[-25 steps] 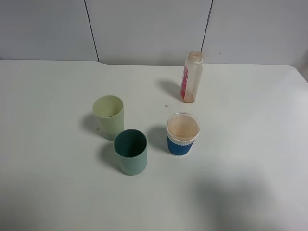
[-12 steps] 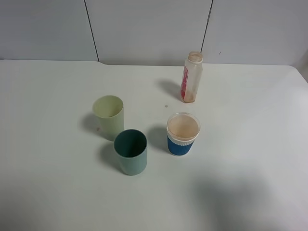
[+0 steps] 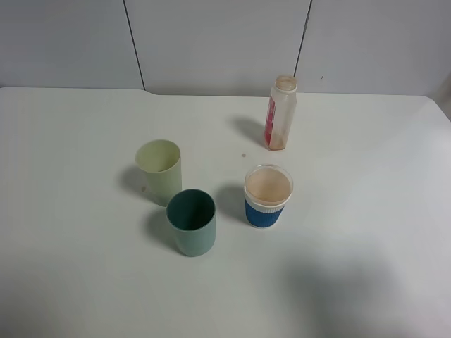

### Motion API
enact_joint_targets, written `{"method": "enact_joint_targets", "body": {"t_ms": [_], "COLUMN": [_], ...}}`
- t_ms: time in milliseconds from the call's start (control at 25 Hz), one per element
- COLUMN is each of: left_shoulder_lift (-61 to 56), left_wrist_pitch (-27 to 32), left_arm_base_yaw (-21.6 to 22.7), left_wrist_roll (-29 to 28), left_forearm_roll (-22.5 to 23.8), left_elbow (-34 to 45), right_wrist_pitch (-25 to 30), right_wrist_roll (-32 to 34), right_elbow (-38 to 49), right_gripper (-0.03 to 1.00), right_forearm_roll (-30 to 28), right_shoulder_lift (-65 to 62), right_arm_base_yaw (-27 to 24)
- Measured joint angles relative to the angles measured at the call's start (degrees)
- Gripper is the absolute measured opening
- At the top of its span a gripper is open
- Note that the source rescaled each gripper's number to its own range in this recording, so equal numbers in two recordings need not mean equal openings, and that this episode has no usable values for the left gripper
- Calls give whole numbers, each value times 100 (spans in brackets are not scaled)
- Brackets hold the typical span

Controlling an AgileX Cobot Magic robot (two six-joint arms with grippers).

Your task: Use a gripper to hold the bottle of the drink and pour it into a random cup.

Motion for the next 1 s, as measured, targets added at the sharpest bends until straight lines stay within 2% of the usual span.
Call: {"method": "enact_joint_targets", "body": {"t_ms": [1000], "left_shoulder_lift": [0], "left_wrist_pitch": [0], "left_arm_base_yaw": [0], "left_wrist_roll": [0], "left_forearm_roll": [0], "left_elbow": [0], "right_wrist_pitch": [0], "right_wrist_roll": [0], "right_elbow": [0], "right_gripper": [100], "right_forearm_roll": [0], "right_shoulder_lift": [0], "right_arm_base_yaw": [0]}}
